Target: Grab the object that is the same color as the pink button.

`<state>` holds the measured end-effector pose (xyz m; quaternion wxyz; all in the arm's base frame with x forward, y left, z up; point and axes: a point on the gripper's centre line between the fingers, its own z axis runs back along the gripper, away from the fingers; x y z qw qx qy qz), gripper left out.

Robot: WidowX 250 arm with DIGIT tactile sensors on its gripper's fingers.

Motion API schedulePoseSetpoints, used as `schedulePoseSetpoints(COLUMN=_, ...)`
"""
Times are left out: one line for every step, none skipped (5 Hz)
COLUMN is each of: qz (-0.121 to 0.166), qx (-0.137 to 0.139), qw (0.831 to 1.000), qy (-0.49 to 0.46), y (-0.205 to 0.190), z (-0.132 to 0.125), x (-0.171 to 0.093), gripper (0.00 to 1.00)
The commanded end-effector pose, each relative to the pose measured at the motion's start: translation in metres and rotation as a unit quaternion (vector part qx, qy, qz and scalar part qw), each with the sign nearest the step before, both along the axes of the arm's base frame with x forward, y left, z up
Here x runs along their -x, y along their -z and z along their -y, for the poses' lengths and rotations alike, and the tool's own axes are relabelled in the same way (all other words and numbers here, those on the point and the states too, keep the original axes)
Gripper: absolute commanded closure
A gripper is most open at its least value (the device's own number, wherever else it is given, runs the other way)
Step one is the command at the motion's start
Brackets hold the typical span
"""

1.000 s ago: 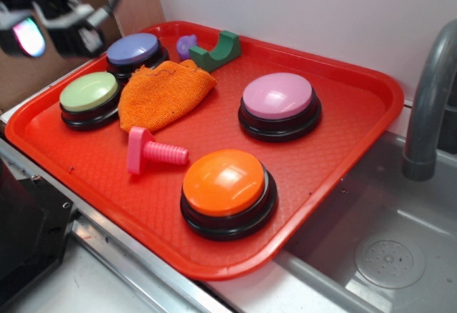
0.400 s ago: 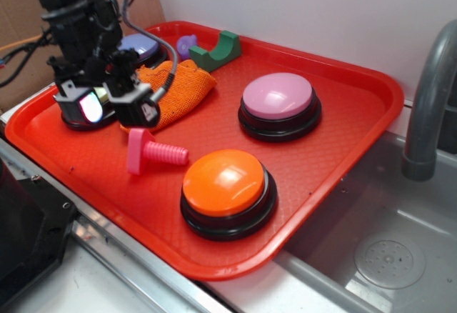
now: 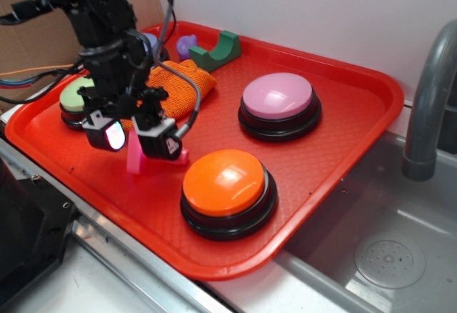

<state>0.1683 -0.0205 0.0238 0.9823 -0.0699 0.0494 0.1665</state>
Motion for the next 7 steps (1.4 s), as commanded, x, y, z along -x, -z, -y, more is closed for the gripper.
schedulePoseSetpoints(qz=0.015, qx=-0.010, qw=1.000, qy=-0.003, y=0.004, z=-0.003, x=-0.004, gripper=0.69)
schedulePoseSetpoints(qz=0.017, qx=-0.018, qw=1.000, qy=-0.006, y=0.004, z=-0.003, x=-0.005, gripper=1.00)
schedulePoseSetpoints(qz=0.022, qx=-0.023, qw=0.999, qy=-0.005, y=0.000, z=-0.005, x=-0.006, gripper=1.00)
schedulePoseSetpoints(qz=0.026, qx=-0.044, qw=0.999, qy=-0.014, y=-0.012, z=-0.007, x=-0.010, gripper=1.00)
schedulePoseSetpoints(qz=0.033, qx=-0.044, qw=0.999, qy=-0.002, y=-0.037, z=-0.007, x=-0.017, gripper=1.00)
schedulePoseSetpoints(qz=0.050, qx=-0.026, qw=0.998, qy=0.035, y=-0.077, z=-0.006, x=-0.029, gripper=1.00)
schedulePoseSetpoints(qz=0.077, qx=-0.009, qw=0.990, qy=0.121, y=-0.121, z=-0.004, x=-0.042, gripper=1.00)
